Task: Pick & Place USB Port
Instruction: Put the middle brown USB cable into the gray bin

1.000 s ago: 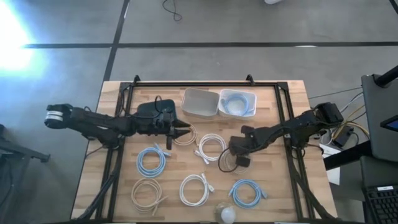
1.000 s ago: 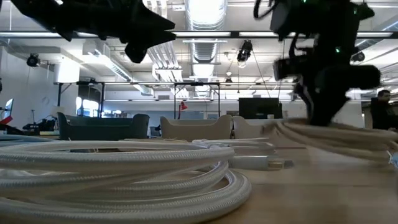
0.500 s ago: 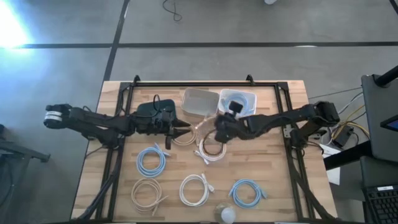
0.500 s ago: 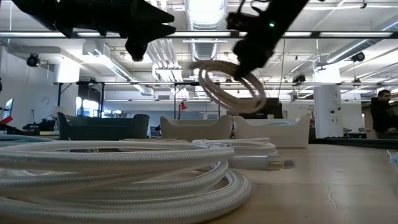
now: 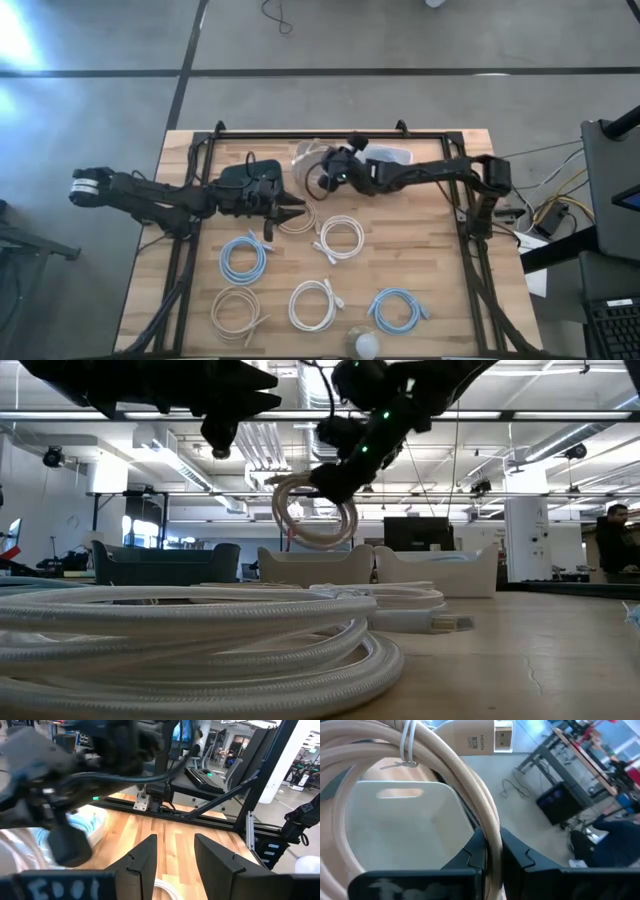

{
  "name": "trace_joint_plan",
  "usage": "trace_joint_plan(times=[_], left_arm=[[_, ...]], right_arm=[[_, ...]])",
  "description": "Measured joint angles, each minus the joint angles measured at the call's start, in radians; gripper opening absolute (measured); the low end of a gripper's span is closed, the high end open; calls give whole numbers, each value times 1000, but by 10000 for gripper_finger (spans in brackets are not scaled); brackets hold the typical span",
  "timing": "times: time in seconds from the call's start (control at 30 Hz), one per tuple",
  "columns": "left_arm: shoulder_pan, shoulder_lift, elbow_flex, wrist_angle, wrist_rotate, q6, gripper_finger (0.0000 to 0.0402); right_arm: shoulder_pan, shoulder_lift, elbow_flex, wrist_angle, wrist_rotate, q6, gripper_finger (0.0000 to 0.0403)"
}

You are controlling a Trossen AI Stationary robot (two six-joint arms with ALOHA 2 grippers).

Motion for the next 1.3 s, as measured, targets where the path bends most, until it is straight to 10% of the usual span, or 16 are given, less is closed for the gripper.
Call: trace_joint_plan(times=[0.43,1.13,1.3], left_arm=[[-1,0,0,-50,0,0,135],[-8,0,0,-163,-2,-23,135],[-22,0,0,-163,-2,-59,135]], right_arm=[[-81,199,59,-15,22,33,59],[-79,30,69,-124,18,11,159],[-87,48,67,-122,-126,112,161]])
